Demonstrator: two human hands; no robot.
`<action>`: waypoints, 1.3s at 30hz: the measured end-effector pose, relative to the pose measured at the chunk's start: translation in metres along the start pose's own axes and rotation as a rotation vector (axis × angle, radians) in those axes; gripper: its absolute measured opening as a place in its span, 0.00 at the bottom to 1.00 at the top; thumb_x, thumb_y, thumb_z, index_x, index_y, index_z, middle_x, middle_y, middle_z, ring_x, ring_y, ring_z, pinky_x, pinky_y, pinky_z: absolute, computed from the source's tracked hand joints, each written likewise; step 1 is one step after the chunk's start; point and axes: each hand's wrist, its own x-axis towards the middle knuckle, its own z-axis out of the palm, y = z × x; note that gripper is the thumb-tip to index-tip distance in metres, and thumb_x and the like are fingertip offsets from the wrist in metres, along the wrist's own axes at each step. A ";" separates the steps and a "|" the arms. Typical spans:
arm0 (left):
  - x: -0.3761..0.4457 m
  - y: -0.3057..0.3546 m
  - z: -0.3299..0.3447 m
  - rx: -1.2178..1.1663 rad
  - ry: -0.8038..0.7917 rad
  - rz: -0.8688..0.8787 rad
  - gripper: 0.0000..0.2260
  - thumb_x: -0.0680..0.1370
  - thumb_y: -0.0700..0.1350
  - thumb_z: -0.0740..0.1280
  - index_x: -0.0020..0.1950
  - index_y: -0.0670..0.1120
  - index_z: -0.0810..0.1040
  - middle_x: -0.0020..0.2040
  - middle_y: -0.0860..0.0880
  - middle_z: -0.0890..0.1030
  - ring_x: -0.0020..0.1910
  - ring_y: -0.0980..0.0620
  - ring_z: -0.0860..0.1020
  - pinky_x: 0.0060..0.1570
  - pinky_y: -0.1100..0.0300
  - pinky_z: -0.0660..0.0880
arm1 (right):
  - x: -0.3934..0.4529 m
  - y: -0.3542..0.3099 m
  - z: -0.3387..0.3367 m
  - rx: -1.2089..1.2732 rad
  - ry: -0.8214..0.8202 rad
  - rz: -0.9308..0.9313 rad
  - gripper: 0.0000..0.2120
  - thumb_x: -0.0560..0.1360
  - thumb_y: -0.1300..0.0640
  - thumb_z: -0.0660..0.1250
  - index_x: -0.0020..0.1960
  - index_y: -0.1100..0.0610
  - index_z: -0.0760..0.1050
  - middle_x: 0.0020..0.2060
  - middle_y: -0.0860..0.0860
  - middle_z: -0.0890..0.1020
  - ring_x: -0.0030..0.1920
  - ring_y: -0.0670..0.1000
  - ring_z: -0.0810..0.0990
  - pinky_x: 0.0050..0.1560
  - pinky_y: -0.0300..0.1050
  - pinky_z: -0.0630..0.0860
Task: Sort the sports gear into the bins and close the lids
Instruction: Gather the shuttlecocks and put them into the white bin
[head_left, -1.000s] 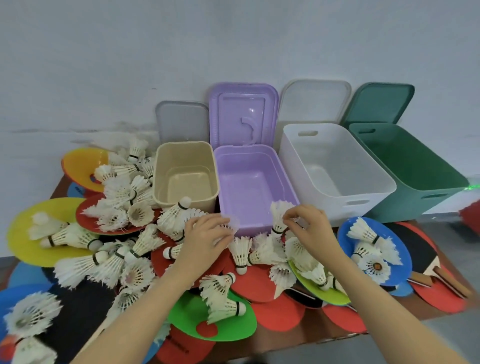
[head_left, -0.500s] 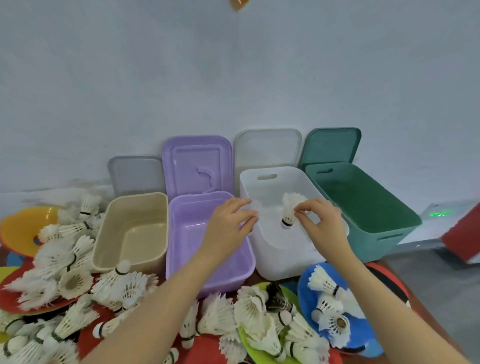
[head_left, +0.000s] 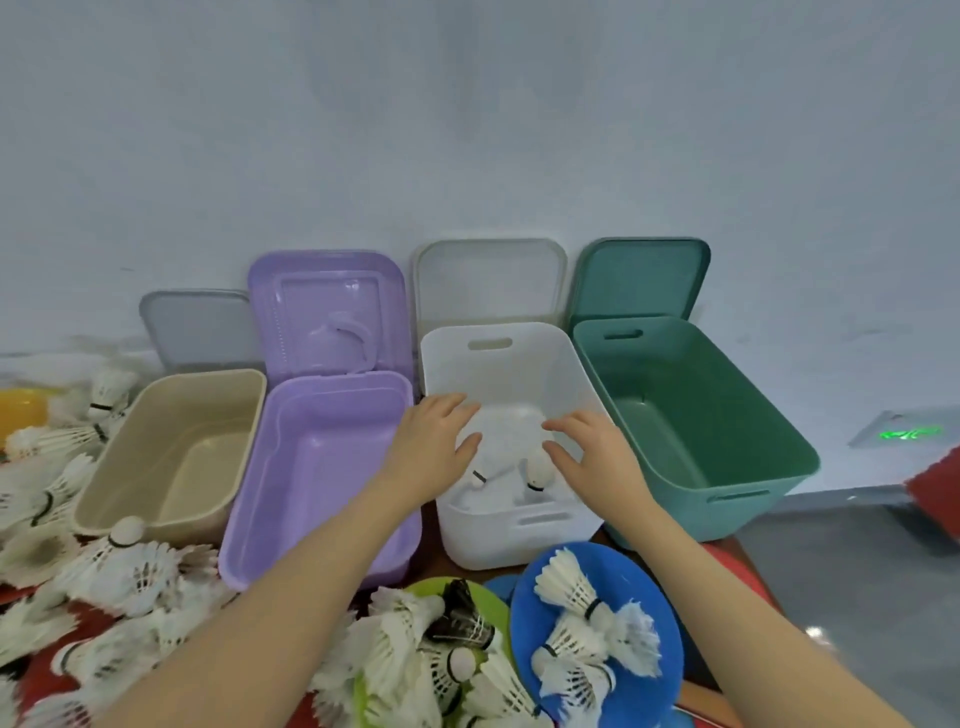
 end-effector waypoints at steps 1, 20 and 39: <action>-0.006 0.001 -0.002 0.013 -0.008 0.001 0.19 0.79 0.49 0.61 0.69 0.46 0.70 0.69 0.46 0.70 0.68 0.46 0.66 0.64 0.53 0.60 | -0.007 0.000 0.000 0.020 0.015 -0.010 0.09 0.74 0.58 0.68 0.54 0.57 0.79 0.46 0.51 0.81 0.48 0.54 0.78 0.50 0.46 0.73; -0.181 -0.018 0.007 0.002 0.016 0.016 0.18 0.73 0.56 0.58 0.53 0.47 0.80 0.51 0.52 0.80 0.51 0.53 0.73 0.51 0.58 0.65 | -0.135 -0.023 0.045 -0.235 -0.405 0.462 0.34 0.75 0.40 0.61 0.75 0.50 0.53 0.69 0.53 0.67 0.63 0.57 0.71 0.62 0.54 0.62; -0.196 -0.004 -0.027 -0.042 0.181 0.034 0.19 0.74 0.55 0.61 0.56 0.44 0.79 0.50 0.48 0.80 0.46 0.48 0.78 0.46 0.54 0.74 | -0.142 -0.076 0.010 0.045 0.053 0.089 0.19 0.74 0.51 0.68 0.64 0.52 0.73 0.54 0.48 0.78 0.50 0.50 0.77 0.51 0.44 0.65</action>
